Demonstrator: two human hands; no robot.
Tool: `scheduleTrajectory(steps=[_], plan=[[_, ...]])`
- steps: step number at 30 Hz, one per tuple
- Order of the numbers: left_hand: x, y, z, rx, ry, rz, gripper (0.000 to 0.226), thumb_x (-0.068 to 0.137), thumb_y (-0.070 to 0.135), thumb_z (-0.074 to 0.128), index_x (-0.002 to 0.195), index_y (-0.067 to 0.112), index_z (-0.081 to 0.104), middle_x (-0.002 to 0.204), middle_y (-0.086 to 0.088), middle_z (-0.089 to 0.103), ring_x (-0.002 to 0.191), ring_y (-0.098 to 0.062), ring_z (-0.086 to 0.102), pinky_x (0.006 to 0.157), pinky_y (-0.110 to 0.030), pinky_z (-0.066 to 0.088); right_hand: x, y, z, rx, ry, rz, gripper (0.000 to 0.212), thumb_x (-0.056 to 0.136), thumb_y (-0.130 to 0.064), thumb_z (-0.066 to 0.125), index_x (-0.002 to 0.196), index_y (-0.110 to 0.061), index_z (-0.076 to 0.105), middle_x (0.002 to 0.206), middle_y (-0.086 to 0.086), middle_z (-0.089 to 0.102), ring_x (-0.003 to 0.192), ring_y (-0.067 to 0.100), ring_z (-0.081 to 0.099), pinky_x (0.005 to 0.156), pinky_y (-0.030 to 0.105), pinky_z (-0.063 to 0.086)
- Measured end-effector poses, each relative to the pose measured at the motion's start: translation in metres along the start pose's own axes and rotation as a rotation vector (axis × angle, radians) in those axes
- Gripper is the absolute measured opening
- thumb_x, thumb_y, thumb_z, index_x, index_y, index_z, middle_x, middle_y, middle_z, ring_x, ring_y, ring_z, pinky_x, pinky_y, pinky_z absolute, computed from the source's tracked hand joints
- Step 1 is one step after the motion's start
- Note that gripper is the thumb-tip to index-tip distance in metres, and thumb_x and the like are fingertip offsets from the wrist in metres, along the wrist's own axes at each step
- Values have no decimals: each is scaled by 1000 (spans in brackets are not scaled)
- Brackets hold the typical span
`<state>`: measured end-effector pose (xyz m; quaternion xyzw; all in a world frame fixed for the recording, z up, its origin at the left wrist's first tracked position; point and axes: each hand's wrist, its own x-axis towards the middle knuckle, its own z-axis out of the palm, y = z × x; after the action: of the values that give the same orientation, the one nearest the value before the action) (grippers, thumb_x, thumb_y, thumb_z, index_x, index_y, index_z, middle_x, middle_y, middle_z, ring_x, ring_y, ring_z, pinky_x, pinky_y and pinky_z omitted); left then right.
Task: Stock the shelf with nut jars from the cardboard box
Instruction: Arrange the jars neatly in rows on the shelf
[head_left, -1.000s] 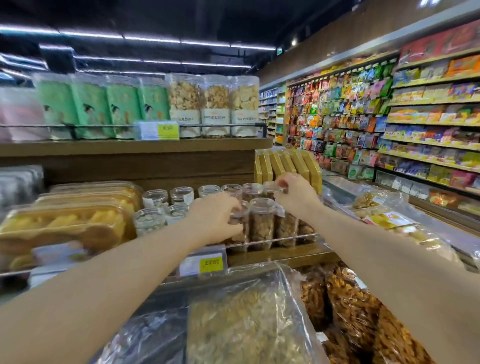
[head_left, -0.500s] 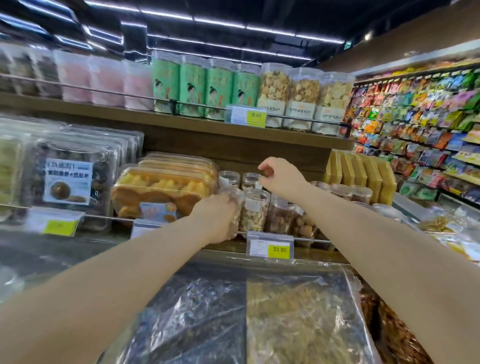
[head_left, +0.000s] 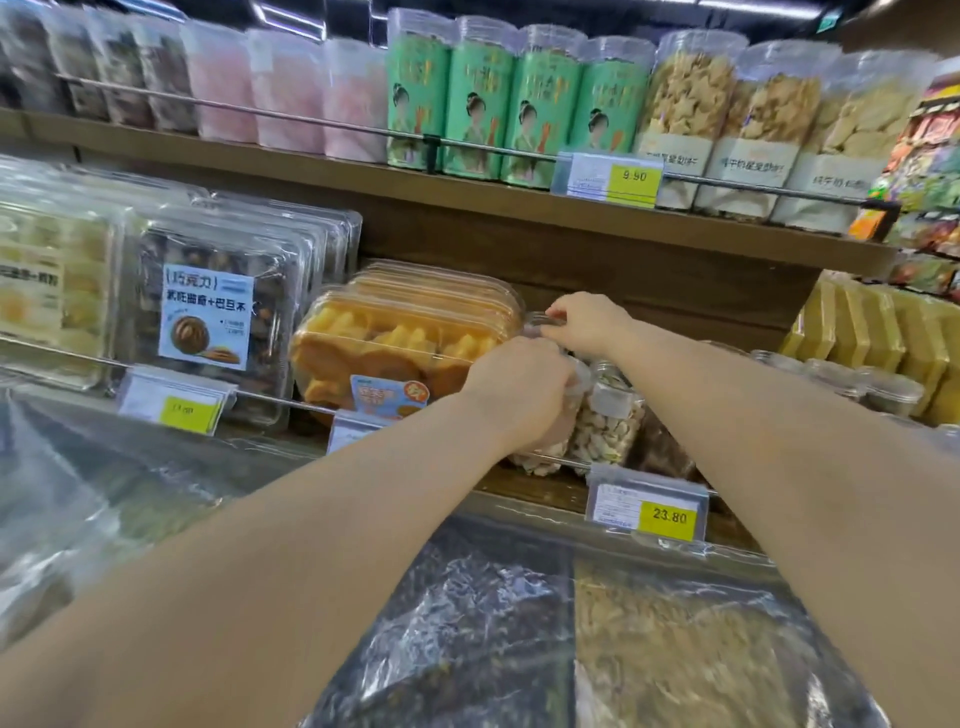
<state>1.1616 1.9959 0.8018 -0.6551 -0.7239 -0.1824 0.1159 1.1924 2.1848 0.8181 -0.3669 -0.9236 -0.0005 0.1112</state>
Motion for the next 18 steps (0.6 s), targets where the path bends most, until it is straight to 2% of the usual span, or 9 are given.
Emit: scheduleTrajectory(steps=[2, 5, 10, 13, 18], plan=[[-1, -2, 2, -19, 6, 13, 22, 82, 22, 57, 101, 17, 65, 101, -2, 59, 91, -19, 56, 65, -26, 44, 2, 4, 4, -36, -8, -19, 36, 89, -42, 57, 119, -22, 61, 122, 3, 62, 111, 27, 57, 91, 40, 48], [-4, -4, 4, -35, 29, 48, 22, 84, 22, 58, 104, 18, 64, 103, -2, 57, 95, -18, 54, 67, -28, 46, 3, 12, 2, -39, -10, -55, 29, 89, -31, 60, 117, -26, 61, 123, 1, 62, 112, 24, 56, 90, 36, 45], [-6, -4, 4, -5, 40, 51, 24, 84, 23, 60, 107, 17, 63, 107, -3, 56, 99, -19, 54, 67, -26, 42, 5, 18, 0, -31, -69, -94, 32, 87, -27, 63, 119, -30, 59, 128, -2, 60, 117, 21, 54, 99, 40, 43], [-5, -1, 3, 23, 25, 92, 24, 85, 24, 61, 107, 15, 61, 109, -4, 54, 102, -19, 52, 69, -26, 39, 2, 21, -9, 12, -90, -104, 46, 89, -33, 60, 134, -27, 50, 138, 0, 53, 125, 21, 49, 104, 40, 40], [8, 0, -4, 24, -20, 97, 17, 87, 21, 60, 102, 15, 65, 110, -4, 56, 102, -23, 55, 81, -37, 51, -7, 56, -29, 97, -7, -31, 42, 94, -23, 56, 135, -18, 52, 138, 4, 53, 127, 21, 48, 104, 30, 35]])
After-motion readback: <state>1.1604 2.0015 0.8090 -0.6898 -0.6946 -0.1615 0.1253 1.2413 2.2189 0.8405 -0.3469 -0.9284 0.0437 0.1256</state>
